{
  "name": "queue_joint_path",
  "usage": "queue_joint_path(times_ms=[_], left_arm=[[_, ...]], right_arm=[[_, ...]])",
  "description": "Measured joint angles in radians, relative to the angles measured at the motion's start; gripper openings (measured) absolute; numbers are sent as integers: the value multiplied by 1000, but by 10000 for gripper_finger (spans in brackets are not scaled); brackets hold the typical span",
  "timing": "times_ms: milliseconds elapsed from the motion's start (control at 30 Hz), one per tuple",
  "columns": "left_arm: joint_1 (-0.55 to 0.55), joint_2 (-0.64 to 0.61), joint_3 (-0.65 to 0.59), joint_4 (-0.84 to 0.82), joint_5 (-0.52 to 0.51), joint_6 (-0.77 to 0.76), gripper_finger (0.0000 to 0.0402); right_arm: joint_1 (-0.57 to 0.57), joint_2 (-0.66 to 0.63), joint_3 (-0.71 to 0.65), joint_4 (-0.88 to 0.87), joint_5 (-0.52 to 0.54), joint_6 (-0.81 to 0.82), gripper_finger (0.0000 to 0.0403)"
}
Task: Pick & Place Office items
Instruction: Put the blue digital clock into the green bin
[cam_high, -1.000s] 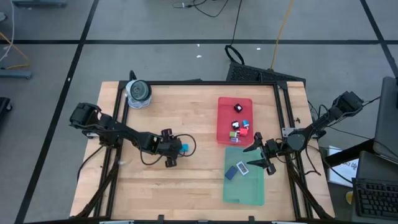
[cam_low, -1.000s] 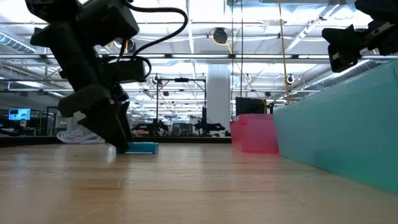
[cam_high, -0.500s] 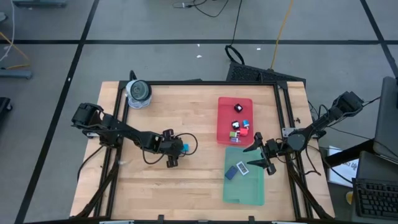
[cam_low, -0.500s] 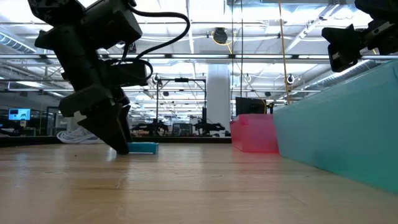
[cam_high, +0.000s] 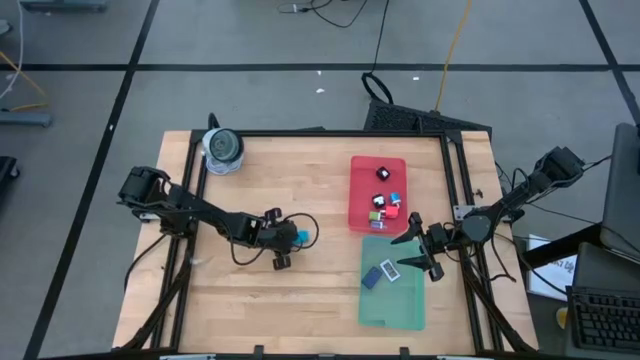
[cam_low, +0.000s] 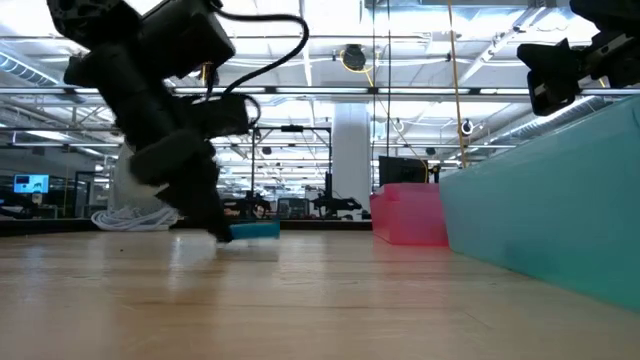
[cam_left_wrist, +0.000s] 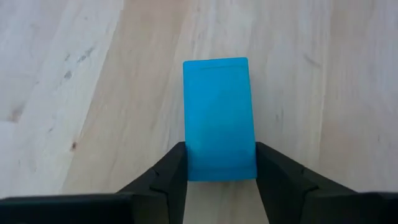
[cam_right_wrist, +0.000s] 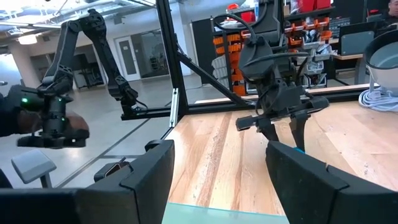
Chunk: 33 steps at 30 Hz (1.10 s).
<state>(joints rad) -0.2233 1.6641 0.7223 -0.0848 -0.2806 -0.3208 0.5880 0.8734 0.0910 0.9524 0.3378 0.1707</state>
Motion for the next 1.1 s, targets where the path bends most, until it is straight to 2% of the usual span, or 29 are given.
queue_joint_path(times_ms=[200,333,533,667,833,1100], left_arm=[[2,-22,53,118,45,-161,152],[26,-20,98,233,196,-296,162],[29,-16,134,463,366,-354,154],[30,-16,138,537,393,-393,154],[26,-12,138,537,392,-400,161],[27,-11,138,537,405,-395,159]], right_arm=[[0,0,0,12,11,-7,242],[0,4,0,18,102,-40,242],[0,70,2,15,165,-135,242],[0,160,53,16,214,-238,242],[0,315,173,16,318,-412,246],[-42,557,364,16,317,-599,260]])
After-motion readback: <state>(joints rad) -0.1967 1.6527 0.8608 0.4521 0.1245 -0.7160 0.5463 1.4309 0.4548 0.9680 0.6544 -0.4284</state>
